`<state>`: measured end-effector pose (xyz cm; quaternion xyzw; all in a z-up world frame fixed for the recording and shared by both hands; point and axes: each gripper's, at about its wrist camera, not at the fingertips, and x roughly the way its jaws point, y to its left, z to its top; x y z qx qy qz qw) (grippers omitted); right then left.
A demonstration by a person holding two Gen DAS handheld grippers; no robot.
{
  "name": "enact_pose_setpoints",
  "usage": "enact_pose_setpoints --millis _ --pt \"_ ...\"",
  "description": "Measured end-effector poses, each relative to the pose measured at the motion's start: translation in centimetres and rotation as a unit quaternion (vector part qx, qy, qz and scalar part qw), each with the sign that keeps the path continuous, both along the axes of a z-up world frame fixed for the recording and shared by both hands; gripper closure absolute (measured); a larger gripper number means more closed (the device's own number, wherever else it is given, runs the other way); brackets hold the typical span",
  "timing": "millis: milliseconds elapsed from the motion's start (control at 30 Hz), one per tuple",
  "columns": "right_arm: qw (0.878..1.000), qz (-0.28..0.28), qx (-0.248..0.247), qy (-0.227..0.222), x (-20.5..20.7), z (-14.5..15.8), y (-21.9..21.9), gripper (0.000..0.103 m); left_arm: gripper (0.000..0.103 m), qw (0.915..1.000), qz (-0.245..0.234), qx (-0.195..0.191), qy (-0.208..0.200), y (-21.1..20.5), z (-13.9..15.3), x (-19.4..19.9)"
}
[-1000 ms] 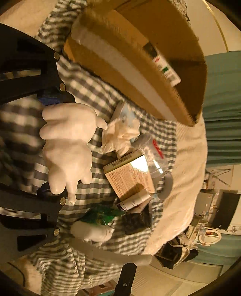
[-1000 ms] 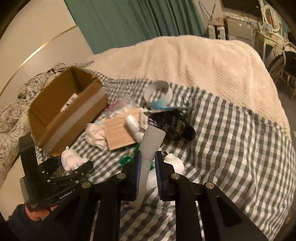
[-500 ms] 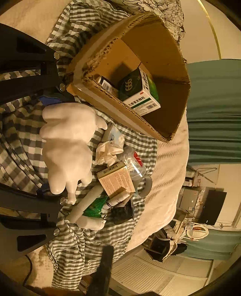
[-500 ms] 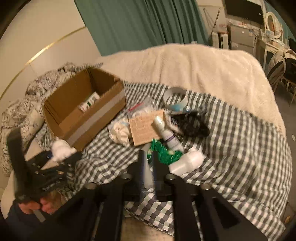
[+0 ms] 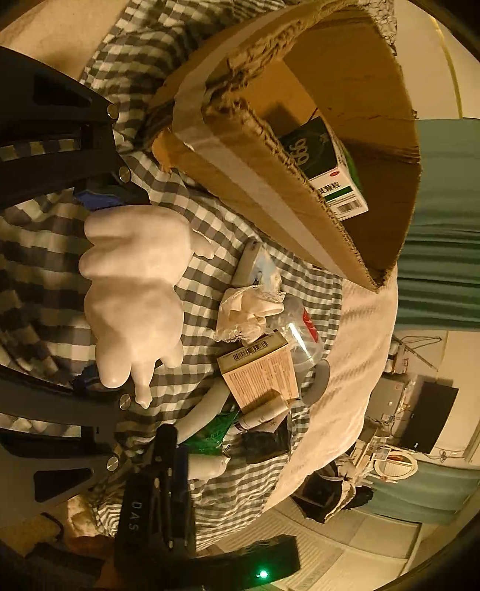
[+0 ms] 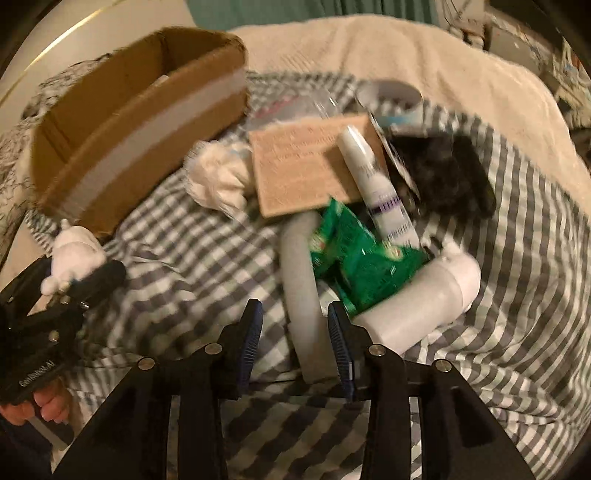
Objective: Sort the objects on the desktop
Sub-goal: 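Grasp the white tube with the right gripper while the left gripper holds the plush toy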
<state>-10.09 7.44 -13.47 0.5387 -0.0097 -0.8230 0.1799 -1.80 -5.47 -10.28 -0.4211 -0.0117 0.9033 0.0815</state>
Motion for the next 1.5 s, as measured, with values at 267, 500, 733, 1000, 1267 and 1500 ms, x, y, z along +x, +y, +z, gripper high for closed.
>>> enact_pose_setpoints --millis 267,500,733,1000,1267,1500 --pt "0.998 -0.025 -0.046 0.029 1.4 3.5 1.5 0.088 0.038 0.9996 -0.016 0.012 0.02 0.2 1.8 0.4" --pt "0.998 -0.013 -0.046 0.047 2.0 6.8 1.5 0.101 0.038 0.9981 -0.024 0.013 0.055 -0.1 4.7 1.8" --pt "1.0 -0.02 0.006 -0.022 -1.1 0.9 -0.5 0.07 0.038 0.9987 -0.017 0.01 0.046 -0.9 3.8 2.3" --pt "0.999 0.005 -0.025 -0.021 -0.6 0.5 -0.4 0.094 0.038 0.9989 -0.003 0.016 0.044 -1.6 4.3 1.4" --pt "0.999 0.018 -0.018 -0.042 -0.3 -0.1 -1.2 0.069 0.038 0.9973 0.005 -0.002 0.073 -1.6 7.1 1.9" --pt "0.998 0.039 0.035 -0.016 1.0 0.0 -2.8 0.085 0.038 0.9958 0.006 -0.011 0.09 -1.6 8.8 2.3"
